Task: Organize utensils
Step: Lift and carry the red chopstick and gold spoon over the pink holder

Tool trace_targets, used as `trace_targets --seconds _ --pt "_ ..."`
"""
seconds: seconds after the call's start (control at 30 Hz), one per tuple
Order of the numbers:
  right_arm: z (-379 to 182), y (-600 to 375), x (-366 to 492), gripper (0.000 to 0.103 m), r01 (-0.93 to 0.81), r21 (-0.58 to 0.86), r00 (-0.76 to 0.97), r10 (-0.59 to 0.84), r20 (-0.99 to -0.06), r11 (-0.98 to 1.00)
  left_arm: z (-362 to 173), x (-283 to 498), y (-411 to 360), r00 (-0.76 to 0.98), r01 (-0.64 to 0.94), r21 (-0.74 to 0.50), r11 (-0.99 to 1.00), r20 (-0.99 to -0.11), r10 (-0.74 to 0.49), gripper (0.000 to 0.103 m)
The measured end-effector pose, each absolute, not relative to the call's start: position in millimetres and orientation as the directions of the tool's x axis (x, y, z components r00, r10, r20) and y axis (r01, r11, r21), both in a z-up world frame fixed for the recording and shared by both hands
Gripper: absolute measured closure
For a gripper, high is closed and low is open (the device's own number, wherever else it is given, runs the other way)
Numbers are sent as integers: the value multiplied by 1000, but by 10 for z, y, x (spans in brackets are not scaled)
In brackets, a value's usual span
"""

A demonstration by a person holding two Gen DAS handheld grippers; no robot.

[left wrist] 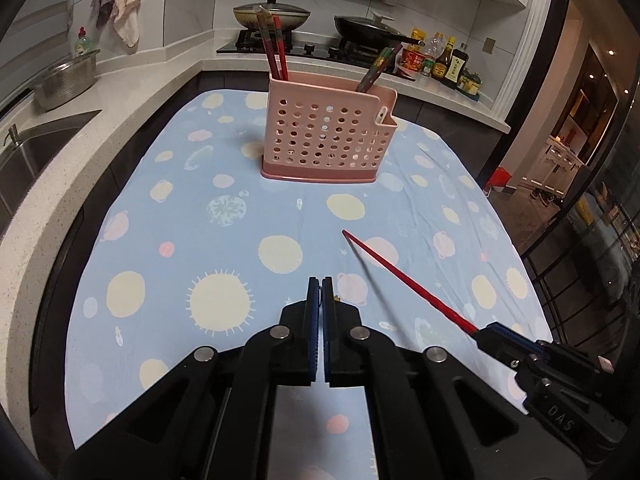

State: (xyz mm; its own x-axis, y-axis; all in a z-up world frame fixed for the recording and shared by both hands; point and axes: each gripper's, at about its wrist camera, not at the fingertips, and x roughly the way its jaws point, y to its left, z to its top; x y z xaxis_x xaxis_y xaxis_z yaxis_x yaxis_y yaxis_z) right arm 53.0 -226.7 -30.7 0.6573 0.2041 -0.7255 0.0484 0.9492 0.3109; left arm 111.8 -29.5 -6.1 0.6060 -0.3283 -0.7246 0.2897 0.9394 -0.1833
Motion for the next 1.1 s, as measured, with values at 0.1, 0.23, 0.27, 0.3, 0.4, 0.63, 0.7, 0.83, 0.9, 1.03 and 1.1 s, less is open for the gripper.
trace_targets --seconds 0.1,0.23,0.27,0.3,0.4,0.63,0.7,0.83,0.9,1.03,1.1 --pt "-101 -2321 576 96 43 322 690 205 -694 946 57 1150 -247 632 289 -167 943 -706 -319 102" --pt "106 -2358 652 96 35 341 730 209 -651 939 167 1186 -198 652 285 -172 943 -687 -322 102" --pt "149 -2364 676 96 32 345 738 210 -641 938 194 1194 -192 655 286 -174 942 -682 -325 102" --pt "182 -2362 698 96 31 349 746 211 -632 936 209 1201 -188 658 286 -174 942 -679 -325 102" --pt "284 -2373 784 96 24 358 767 212 -605 933 276 1229 -184 667 290 -183 939 -665 -335 102" --pt "604 -2391 1025 96 -1 356 818 206 -537 934 508 1402 -179 684 312 -205 928 -629 -369 102" --pt "706 -2408 1116 96 -6 347 836 195 -513 938 601 1492 -184 693 317 -204 926 -617 -373 102" --pt "940 -2502 1347 96 -11 353 870 183 -458 936 836 1700 -204 717 333 -188 924 -585 -378 102" --pt "1045 -2530 1456 96 -12 347 886 171 -431 938 936 1819 -224 735 335 -162 928 -571 -365 102" --pt "1316 -2583 1717 96 -11 331 923 137 -359 944 1094 2114 -287 763 334 -103 937 -555 -333 102" --pt "1446 -2591 1829 96 -14 324 939 124 -322 946 1180 2279 -311 774 332 -79 940 -546 -319 102"
